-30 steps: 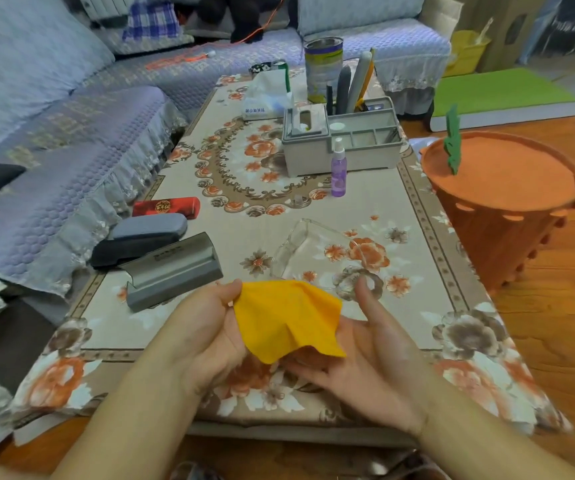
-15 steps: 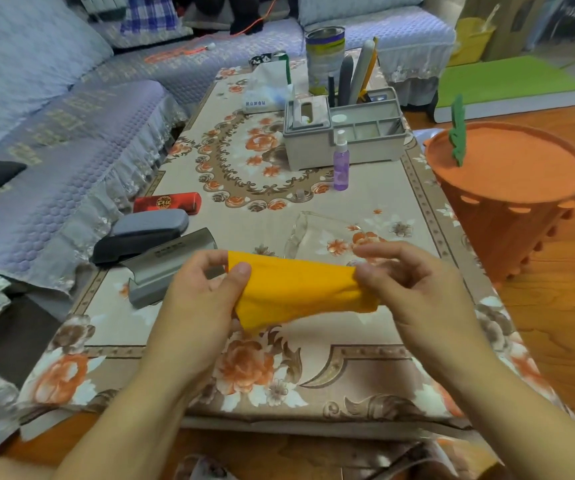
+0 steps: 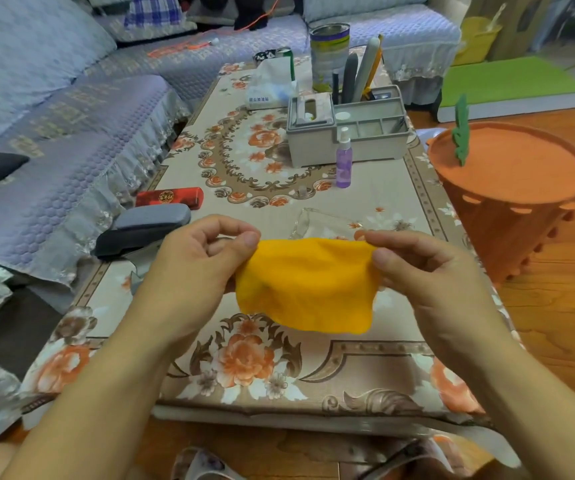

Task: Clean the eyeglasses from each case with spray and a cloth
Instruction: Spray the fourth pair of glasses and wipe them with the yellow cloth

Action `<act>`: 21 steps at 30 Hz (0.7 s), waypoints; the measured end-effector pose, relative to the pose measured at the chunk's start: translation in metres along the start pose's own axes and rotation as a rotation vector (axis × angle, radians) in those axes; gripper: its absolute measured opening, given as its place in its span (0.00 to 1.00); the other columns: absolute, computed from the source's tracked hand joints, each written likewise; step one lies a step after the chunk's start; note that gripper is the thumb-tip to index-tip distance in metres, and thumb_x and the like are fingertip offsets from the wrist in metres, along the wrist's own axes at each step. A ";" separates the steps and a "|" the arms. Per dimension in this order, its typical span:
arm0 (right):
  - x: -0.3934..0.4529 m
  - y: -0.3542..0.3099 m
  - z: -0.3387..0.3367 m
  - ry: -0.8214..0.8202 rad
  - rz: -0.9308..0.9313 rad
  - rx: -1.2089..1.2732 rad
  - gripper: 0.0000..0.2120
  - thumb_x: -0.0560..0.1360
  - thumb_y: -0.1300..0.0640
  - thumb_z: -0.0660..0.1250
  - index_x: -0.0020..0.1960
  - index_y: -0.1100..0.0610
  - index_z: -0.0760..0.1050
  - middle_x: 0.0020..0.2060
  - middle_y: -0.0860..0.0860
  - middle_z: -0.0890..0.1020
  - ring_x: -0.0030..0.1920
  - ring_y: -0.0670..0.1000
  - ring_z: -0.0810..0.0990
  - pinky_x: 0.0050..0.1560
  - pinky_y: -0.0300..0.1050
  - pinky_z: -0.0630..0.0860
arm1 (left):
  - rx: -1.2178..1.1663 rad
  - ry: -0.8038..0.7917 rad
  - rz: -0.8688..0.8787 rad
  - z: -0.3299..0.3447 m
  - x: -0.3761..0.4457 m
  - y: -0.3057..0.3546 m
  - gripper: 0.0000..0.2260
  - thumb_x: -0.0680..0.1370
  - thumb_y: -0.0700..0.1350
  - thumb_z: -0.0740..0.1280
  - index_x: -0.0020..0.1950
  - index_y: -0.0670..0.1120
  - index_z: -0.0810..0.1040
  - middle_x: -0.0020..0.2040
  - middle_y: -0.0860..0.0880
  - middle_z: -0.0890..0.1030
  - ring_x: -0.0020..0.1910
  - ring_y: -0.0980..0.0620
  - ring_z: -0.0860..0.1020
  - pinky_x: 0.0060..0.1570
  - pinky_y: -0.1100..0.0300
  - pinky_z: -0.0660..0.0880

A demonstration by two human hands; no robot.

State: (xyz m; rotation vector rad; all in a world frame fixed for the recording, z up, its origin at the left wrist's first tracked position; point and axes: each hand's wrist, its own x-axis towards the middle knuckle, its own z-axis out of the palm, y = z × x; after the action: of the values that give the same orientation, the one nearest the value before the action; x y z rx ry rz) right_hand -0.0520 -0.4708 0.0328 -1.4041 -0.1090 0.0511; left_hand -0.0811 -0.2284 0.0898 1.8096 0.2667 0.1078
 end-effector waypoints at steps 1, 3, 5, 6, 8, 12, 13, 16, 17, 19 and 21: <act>0.001 -0.002 0.000 0.029 -0.032 -0.030 0.10 0.72 0.60 0.73 0.52 0.51 0.85 0.51 0.50 0.87 0.54 0.50 0.85 0.52 0.43 0.82 | -0.003 -0.034 -0.013 -0.002 0.001 0.002 0.04 0.79 0.43 0.69 0.51 0.47 0.83 0.40 0.42 0.85 0.41 0.52 0.84 0.39 0.60 0.82; 0.001 -0.006 0.000 0.071 -0.085 -0.087 0.11 0.73 0.64 0.74 0.50 0.50 0.85 0.48 0.50 0.88 0.51 0.49 0.86 0.50 0.38 0.81 | 0.011 -0.073 -0.010 -0.006 0.001 0.003 0.05 0.78 0.41 0.70 0.51 0.49 0.84 0.40 0.44 0.86 0.43 0.51 0.85 0.42 0.59 0.82; 0.001 -0.009 -0.002 0.094 -0.116 -0.168 0.14 0.72 0.65 0.75 0.50 0.47 0.85 0.45 0.49 0.87 0.48 0.48 0.86 0.47 0.36 0.81 | 0.092 -0.044 0.040 -0.007 -0.001 0.003 0.06 0.77 0.42 0.71 0.52 0.51 0.84 0.39 0.48 0.87 0.43 0.55 0.85 0.47 0.56 0.81; 0.000 -0.010 -0.002 0.097 -0.125 -0.213 0.14 0.72 0.64 0.76 0.50 0.45 0.84 0.44 0.49 0.87 0.47 0.48 0.86 0.46 0.37 0.81 | 0.135 -0.021 0.069 -0.007 -0.002 0.002 0.06 0.77 0.43 0.72 0.52 0.52 0.84 0.39 0.51 0.87 0.42 0.57 0.84 0.49 0.55 0.79; -0.002 -0.012 -0.002 0.091 -0.144 -0.298 0.15 0.71 0.62 0.77 0.51 0.44 0.84 0.46 0.48 0.86 0.47 0.48 0.85 0.46 0.39 0.82 | 0.175 0.015 0.105 -0.007 -0.005 0.002 0.06 0.77 0.44 0.72 0.52 0.54 0.84 0.40 0.54 0.87 0.44 0.58 0.84 0.51 0.55 0.79; 0.001 -0.014 -0.005 0.091 -0.163 -0.341 0.12 0.72 0.61 0.77 0.49 0.44 0.85 0.42 0.50 0.85 0.46 0.51 0.84 0.48 0.47 0.83 | 0.106 0.018 0.115 -0.006 -0.007 -0.001 0.07 0.77 0.42 0.72 0.52 0.52 0.85 0.40 0.51 0.87 0.45 0.55 0.86 0.50 0.56 0.82; 0.003 -0.014 -0.006 0.074 -0.157 -0.337 0.13 0.72 0.61 0.77 0.49 0.44 0.85 0.42 0.51 0.84 0.45 0.51 0.84 0.48 0.47 0.83 | 0.090 0.018 0.120 -0.006 -0.008 -0.001 0.07 0.76 0.41 0.72 0.50 0.52 0.85 0.41 0.51 0.87 0.45 0.54 0.86 0.49 0.56 0.83; 0.003 -0.020 -0.009 0.034 -0.148 -0.403 0.11 0.72 0.59 0.76 0.47 0.42 0.85 0.41 0.47 0.85 0.44 0.46 0.83 0.44 0.41 0.82 | 0.150 0.039 0.149 -0.008 -0.008 -0.004 0.08 0.76 0.42 0.73 0.49 0.55 0.86 0.43 0.54 0.87 0.44 0.55 0.86 0.49 0.57 0.84; 0.002 -0.022 -0.009 0.027 -0.155 -0.440 0.11 0.73 0.59 0.76 0.47 0.42 0.85 0.40 0.45 0.86 0.43 0.43 0.83 0.42 0.37 0.80 | 0.203 0.053 0.165 -0.008 -0.008 -0.004 0.08 0.76 0.44 0.73 0.49 0.57 0.85 0.43 0.57 0.87 0.44 0.57 0.85 0.49 0.57 0.84; 0.001 -0.025 -0.009 0.015 -0.180 -0.518 0.09 0.74 0.58 0.75 0.48 0.44 0.85 0.39 0.43 0.85 0.41 0.40 0.82 0.38 0.33 0.75 | 0.322 0.079 0.211 -0.009 -0.010 -0.003 0.07 0.76 0.46 0.73 0.47 0.60 0.85 0.43 0.61 0.86 0.44 0.59 0.84 0.48 0.57 0.83; 0.000 -0.030 -0.010 0.001 -0.228 -0.602 0.07 0.75 0.56 0.74 0.46 0.42 0.84 0.42 0.43 0.84 0.44 0.43 0.81 0.42 0.34 0.73 | 0.435 0.053 0.257 -0.010 -0.015 0.004 0.05 0.76 0.49 0.72 0.44 0.60 0.84 0.41 0.61 0.84 0.42 0.60 0.83 0.44 0.57 0.81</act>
State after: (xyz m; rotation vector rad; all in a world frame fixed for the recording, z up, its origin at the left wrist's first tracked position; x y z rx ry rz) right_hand -0.0518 -0.4859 0.0606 -1.9824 -0.3009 -0.1862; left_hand -0.0972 -0.2237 0.0970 2.2709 0.0965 0.2977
